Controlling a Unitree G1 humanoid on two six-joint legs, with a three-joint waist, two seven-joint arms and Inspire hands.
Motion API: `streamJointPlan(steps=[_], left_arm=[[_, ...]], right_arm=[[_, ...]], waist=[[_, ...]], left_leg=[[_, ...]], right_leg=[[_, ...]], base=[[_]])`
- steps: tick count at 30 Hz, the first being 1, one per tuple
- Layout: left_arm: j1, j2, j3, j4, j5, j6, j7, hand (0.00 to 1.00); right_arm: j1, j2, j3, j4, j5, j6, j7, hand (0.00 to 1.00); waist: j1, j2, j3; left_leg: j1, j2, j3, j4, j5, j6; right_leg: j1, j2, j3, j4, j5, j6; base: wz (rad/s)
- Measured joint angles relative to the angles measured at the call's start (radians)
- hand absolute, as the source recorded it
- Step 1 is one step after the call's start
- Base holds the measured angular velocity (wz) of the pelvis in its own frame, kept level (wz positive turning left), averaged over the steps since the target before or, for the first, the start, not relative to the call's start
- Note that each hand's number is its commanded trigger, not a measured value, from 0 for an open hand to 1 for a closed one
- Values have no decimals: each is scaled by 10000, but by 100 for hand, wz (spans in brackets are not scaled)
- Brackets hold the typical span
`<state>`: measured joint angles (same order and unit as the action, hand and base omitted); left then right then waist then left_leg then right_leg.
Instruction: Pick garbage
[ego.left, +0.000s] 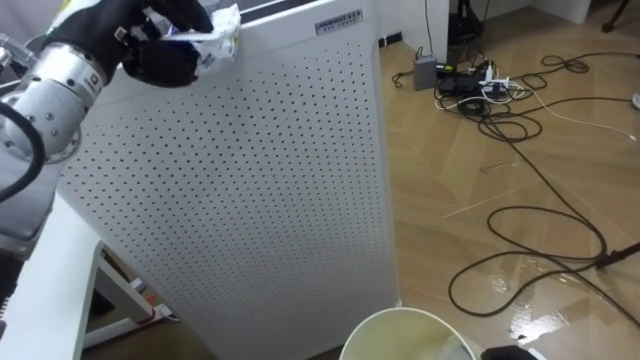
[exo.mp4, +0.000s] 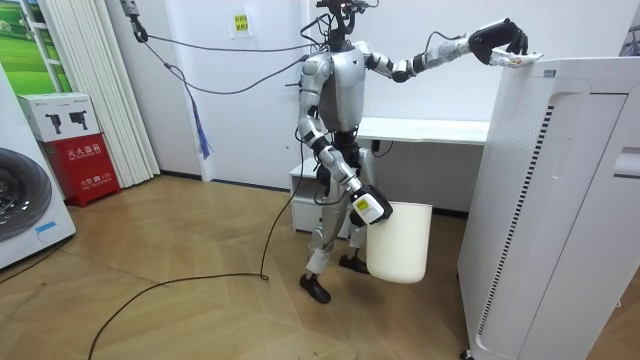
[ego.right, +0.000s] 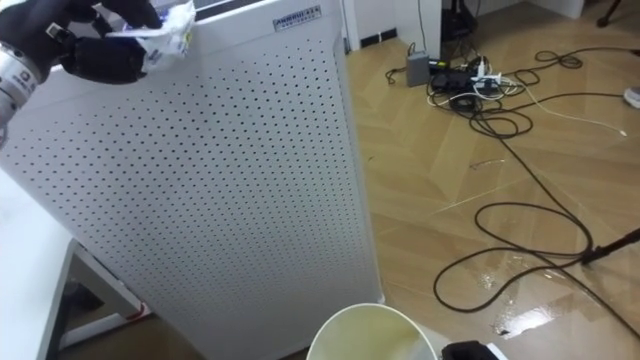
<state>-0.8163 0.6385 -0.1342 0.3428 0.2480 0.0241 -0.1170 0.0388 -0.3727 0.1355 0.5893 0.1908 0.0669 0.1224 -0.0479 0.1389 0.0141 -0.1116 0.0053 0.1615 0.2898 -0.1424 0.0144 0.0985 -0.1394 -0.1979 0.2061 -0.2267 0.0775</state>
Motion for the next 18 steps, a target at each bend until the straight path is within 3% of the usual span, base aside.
streamJointPlan(steps=[14, 18], left_arm=[[10, -1, -139, -228, -423, -17, 64, 100], [669, -14, -203, -1252, -650, -21, 44, 100]], right_arm=[[12, -1, 4, 206, 263, 9, -214, 100], [12, 16, 4, 93, 364, 4, -366, 100]], waist=[[55, 6, -7], [130, -19, -11]], left_leg=[[-85, 21, 1, 28, 8, 14], [-52, 13, -15, 24, 12, 20]], right_leg=[[-128, -6, -74, 153, -1, 1], [-115, -10, -63, 164, -1, 1]], base=[[1], [0]])
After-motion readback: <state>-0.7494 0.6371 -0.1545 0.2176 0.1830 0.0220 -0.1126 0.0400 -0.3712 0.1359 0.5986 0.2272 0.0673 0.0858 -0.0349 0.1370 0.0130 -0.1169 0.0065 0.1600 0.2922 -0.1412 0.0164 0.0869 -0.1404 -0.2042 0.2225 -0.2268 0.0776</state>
